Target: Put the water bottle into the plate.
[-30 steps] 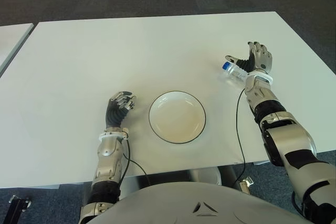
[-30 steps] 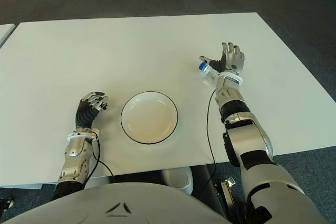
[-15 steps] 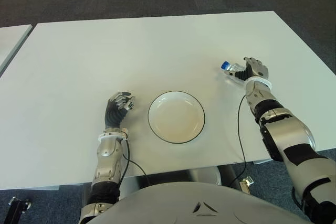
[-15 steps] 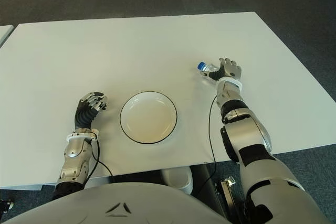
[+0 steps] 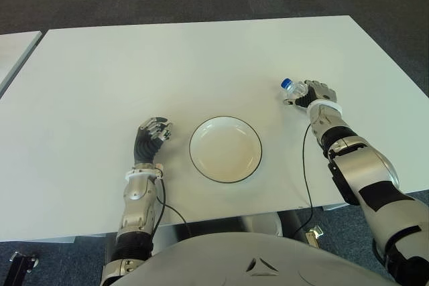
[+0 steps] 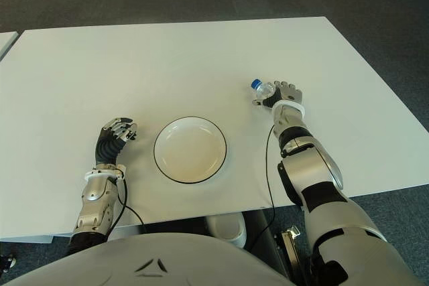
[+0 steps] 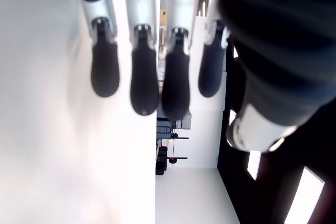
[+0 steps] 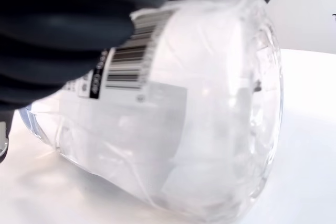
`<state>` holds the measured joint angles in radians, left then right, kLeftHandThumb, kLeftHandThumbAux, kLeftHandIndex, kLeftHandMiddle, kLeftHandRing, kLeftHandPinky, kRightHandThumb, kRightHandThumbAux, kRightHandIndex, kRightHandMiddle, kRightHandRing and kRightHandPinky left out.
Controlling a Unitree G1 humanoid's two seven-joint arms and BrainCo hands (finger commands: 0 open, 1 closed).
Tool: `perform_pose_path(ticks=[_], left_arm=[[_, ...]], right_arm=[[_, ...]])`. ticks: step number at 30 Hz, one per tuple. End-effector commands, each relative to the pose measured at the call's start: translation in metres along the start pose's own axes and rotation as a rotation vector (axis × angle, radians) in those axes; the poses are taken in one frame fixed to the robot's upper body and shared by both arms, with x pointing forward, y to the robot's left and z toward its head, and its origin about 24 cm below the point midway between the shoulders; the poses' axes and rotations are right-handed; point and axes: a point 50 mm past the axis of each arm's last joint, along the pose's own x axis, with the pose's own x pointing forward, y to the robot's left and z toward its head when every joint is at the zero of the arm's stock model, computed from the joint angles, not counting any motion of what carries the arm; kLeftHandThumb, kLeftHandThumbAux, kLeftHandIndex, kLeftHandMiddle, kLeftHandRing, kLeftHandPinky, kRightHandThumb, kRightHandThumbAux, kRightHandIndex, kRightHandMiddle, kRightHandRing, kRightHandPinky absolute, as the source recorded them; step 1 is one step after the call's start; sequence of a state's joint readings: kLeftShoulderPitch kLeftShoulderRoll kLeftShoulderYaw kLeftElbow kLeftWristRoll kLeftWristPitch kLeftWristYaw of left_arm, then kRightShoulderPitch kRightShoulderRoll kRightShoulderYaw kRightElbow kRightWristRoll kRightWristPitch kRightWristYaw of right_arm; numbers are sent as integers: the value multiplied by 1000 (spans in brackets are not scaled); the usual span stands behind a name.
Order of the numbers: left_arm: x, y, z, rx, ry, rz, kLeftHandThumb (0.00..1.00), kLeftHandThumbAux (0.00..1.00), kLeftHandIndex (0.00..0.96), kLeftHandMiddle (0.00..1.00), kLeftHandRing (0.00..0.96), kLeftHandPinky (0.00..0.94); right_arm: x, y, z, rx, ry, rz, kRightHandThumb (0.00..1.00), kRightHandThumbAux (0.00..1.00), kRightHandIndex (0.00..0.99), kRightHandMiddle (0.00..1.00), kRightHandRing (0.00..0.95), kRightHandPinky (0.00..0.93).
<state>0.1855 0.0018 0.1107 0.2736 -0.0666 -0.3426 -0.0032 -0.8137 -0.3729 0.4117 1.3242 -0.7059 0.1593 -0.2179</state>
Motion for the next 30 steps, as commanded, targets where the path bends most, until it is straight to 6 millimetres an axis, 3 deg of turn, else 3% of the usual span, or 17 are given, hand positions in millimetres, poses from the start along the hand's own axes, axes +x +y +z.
perform_pose_path(ticks=[1, 14, 17, 25, 29, 30], left_arm=[[-7, 3, -11, 2, 66, 23, 705, 710, 435, 605, 587, 571], [-7, 4, -10, -6, 63, 22, 705, 710, 434, 599, 581, 565], [-7, 4, -10, -6, 64, 24, 705, 710, 434, 595, 577, 559], [-7, 4, -10, -8, 68, 28, 706, 710, 434, 594, 577, 566], [-8, 5, -9, -11, 69, 31, 706, 710, 434, 597, 580, 571], [-8, 5, -9, -12, 69, 31, 706, 710, 434, 597, 580, 570]], right_arm=[[-10, 37, -2, -45, 24, 185, 643, 444, 0, 0, 0, 0], [-23, 70, -1, -224, 10, 401, 530, 443, 17, 0, 0, 0], [-25, 74, -1, -240, 6, 422, 504, 444, 84, 0, 0, 0], [-27, 79, 2, -241, 23, 477, 463, 482, 145, 1, 0, 2], [-26, 74, 9, -177, 60, 472, 456, 515, 239, 41, 2, 65], [-26, 74, 8, -161, 70, 470, 457, 537, 302, 77, 28, 98]])
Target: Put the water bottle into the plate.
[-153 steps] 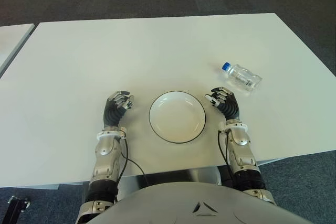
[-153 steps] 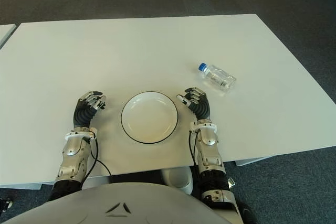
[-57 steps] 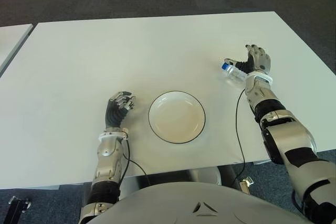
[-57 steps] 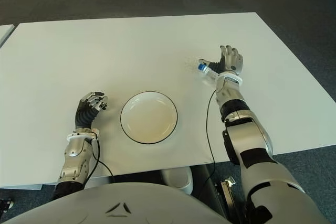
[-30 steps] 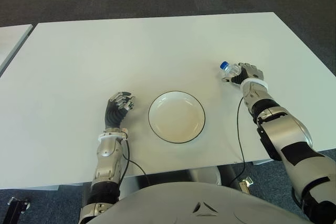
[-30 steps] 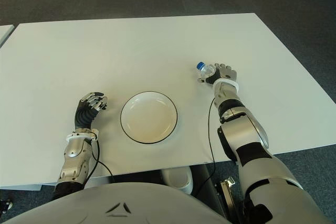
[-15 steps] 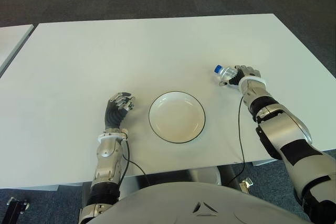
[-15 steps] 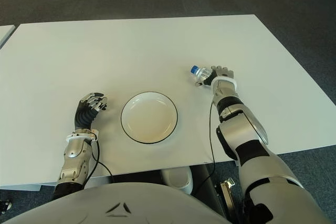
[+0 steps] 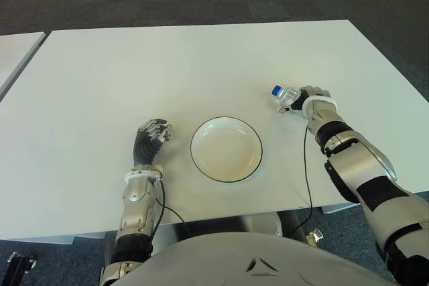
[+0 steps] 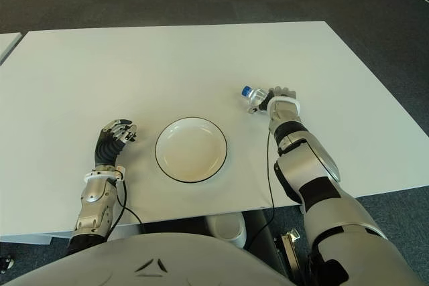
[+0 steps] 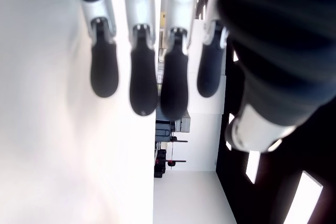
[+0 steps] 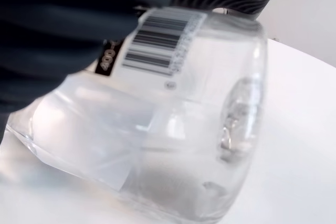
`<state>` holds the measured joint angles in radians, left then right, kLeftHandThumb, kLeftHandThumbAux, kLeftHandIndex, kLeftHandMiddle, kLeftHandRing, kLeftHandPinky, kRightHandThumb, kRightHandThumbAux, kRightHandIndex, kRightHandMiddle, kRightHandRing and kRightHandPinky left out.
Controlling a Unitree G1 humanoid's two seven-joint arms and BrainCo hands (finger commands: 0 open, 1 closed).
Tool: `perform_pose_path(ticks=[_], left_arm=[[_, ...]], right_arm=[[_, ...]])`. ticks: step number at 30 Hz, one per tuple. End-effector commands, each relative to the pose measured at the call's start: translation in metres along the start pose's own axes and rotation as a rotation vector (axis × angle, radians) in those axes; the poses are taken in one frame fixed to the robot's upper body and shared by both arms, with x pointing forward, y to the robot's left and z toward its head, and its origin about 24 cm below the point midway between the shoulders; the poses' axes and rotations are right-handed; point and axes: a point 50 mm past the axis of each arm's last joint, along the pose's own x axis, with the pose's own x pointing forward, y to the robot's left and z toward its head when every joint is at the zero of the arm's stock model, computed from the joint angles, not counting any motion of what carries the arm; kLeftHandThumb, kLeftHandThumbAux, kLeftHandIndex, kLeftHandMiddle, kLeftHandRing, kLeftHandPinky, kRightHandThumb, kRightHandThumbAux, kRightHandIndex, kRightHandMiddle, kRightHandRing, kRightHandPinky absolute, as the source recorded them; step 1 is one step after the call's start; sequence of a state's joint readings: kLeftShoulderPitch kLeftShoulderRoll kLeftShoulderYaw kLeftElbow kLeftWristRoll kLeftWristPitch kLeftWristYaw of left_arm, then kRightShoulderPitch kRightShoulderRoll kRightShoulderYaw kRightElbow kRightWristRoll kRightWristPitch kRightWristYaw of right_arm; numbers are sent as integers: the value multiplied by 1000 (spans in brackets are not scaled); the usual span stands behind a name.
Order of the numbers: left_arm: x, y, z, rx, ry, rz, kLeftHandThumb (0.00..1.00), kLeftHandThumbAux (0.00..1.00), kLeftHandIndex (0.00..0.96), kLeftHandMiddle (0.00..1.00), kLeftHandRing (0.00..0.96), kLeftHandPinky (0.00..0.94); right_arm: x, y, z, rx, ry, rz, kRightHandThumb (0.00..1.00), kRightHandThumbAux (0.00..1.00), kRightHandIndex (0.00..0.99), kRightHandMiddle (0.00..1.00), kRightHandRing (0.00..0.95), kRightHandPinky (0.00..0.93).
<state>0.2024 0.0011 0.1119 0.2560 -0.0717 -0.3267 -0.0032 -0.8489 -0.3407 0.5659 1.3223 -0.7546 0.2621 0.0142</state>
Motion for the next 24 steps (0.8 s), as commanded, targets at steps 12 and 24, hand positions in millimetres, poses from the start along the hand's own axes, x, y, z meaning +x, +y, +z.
perform_pose_path(ticks=[12, 24], left_arm=[[-6, 5, -8, -12, 55, 23, 706, 710, 434, 601, 584, 573], [-4, 6, -8, -8, 60, 31, 706, 710, 434, 602, 585, 570]], right_arm=[[-12, 75, 5, 191, 86, 219, 691, 715, 430, 626, 634, 673], [-11, 71, 6, 311, 91, 151, 695, 726, 432, 691, 682, 692]])
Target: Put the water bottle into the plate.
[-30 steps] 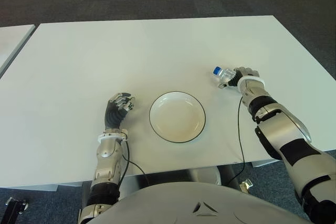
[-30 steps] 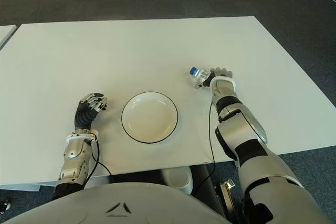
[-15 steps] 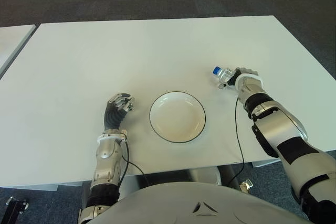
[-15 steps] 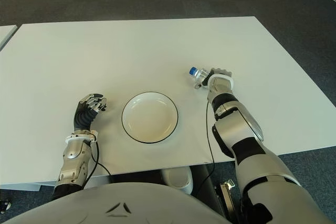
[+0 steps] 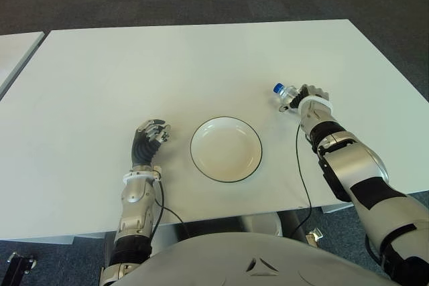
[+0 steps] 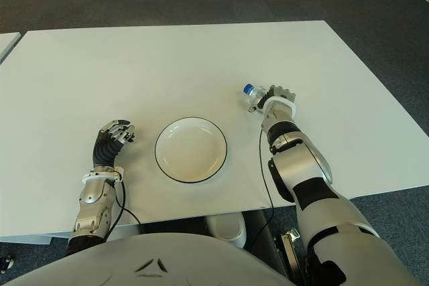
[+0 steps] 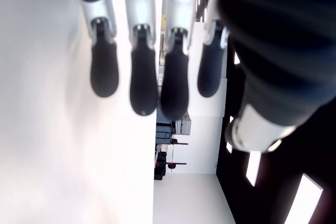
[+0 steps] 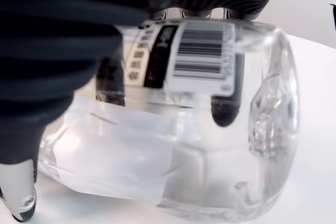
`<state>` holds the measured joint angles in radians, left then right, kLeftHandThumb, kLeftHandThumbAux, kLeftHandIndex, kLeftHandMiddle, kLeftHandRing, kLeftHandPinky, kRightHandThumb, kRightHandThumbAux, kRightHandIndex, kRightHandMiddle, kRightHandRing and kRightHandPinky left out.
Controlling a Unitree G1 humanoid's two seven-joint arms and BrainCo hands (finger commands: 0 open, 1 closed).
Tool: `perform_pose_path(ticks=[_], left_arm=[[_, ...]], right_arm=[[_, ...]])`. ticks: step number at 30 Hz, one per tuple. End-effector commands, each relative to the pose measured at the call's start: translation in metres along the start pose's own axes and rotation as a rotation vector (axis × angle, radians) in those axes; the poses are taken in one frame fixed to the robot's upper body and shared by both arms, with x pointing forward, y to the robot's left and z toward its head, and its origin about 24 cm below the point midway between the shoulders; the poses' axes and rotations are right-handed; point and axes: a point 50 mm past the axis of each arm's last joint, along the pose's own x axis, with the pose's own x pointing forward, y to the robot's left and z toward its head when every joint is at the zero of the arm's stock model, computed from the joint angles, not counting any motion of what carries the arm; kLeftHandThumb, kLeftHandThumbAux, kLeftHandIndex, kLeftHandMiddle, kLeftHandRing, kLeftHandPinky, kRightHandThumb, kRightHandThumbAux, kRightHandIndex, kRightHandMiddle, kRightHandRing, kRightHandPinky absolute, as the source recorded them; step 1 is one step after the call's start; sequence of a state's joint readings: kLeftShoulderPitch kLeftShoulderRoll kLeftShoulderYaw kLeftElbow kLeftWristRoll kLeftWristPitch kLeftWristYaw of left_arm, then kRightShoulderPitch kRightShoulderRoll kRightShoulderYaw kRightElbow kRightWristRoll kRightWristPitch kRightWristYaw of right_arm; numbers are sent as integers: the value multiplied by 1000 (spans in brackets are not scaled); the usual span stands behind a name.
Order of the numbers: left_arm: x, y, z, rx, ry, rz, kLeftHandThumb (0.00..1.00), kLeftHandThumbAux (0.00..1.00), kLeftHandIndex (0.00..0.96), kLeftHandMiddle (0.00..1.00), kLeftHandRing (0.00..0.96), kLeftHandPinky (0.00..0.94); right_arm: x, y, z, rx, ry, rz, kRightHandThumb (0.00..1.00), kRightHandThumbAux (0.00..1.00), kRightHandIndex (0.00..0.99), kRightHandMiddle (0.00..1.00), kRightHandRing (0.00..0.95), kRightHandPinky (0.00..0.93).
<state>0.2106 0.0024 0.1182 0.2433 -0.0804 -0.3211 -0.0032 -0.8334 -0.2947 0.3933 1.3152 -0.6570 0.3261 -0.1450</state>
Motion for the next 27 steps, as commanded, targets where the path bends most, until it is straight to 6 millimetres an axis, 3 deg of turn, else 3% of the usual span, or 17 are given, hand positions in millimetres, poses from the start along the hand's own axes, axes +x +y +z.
perform_pose_path(ticks=[1, 8, 18, 27], left_arm=[[-3, 3, -9, -2, 61, 21, 706, 710, 434, 602, 585, 570], [-2, 3, -9, -4, 57, 23, 706, 710, 434, 595, 580, 567], [-2, 2, -9, -6, 50, 20, 705, 710, 434, 591, 577, 567], [-3, 3, -8, -4, 47, 17, 705, 711, 433, 593, 579, 568]], right_arm=[[-14, 65, -14, 42, 54, 228, 694, 726, 432, 696, 688, 702], [-13, 61, -12, 56, 37, 217, 692, 728, 434, 759, 753, 785], [-11, 56, -10, 105, 10, 207, 692, 728, 436, 805, 799, 826], [-6, 39, -6, 242, -40, 148, 696, 728, 437, 857, 850, 865]])
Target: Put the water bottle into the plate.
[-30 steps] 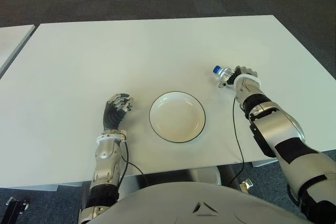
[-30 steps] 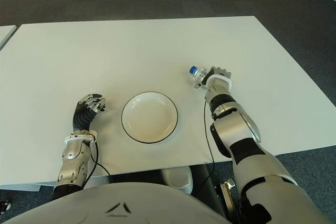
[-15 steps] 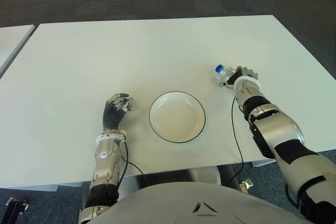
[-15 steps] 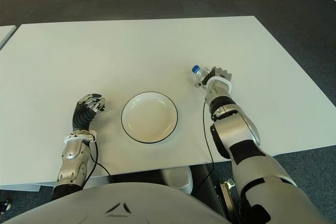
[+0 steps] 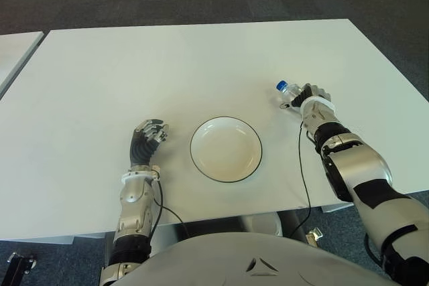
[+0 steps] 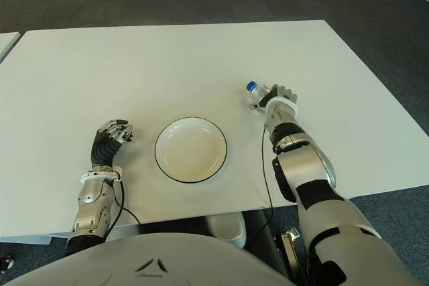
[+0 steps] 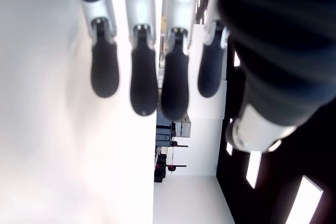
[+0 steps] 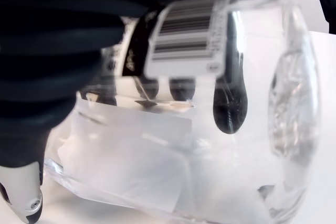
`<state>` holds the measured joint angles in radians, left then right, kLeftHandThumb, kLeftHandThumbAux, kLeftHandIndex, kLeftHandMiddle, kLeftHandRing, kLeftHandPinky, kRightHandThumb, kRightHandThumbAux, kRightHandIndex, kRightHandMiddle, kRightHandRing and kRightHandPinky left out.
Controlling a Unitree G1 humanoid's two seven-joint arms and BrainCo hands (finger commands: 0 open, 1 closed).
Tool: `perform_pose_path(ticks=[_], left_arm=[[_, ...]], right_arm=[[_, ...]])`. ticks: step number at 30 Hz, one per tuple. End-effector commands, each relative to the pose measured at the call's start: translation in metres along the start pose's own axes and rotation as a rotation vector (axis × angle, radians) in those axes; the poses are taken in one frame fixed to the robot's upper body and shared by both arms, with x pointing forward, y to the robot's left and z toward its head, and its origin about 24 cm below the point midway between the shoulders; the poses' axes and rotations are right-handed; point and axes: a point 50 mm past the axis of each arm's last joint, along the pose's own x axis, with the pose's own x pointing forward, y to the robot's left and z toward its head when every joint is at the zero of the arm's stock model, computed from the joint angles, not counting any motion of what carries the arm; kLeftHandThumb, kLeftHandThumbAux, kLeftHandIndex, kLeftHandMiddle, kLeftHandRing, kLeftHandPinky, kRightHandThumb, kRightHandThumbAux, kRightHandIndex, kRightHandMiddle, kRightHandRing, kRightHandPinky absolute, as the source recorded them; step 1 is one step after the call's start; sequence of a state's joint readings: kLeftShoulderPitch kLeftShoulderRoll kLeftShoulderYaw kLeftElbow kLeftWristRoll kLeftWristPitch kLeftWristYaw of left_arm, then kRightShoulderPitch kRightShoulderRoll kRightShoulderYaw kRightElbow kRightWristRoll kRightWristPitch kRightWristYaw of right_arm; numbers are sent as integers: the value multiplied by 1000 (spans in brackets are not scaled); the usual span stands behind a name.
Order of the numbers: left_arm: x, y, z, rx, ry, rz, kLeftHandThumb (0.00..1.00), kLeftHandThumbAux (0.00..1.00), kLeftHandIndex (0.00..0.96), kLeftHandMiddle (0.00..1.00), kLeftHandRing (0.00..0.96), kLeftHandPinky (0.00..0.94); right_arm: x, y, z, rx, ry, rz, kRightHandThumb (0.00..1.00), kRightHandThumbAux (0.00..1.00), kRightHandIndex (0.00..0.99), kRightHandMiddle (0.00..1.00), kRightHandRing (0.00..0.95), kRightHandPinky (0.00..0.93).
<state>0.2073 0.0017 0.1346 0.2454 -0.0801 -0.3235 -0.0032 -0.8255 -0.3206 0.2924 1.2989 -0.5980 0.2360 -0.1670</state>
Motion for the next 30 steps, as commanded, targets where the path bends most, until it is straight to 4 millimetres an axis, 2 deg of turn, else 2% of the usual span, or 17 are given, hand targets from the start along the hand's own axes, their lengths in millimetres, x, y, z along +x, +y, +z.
perform_pose_path(ticks=[1, 18, 26, 30], left_arm=[[-4, -1, -9, -3, 52, 1, 705, 711, 433, 593, 579, 569], [-4, 0, -9, -3, 56, -1, 705, 710, 433, 599, 582, 570], [-4, 0, -9, -6, 55, -1, 705, 710, 433, 592, 577, 562], [-4, 1, -9, -11, 54, 0, 705, 711, 433, 596, 581, 573]], right_arm=[[-10, 43, -8, 99, 3, 151, 696, 728, 437, 859, 852, 866], [-5, 8, 14, 326, -170, -64, 699, 725, 438, 864, 857, 850], [-9, -1, 22, 339, -249, -206, 701, 724, 439, 861, 853, 847], [-13, -12, 30, 362, -318, -289, 702, 723, 439, 863, 857, 854]])
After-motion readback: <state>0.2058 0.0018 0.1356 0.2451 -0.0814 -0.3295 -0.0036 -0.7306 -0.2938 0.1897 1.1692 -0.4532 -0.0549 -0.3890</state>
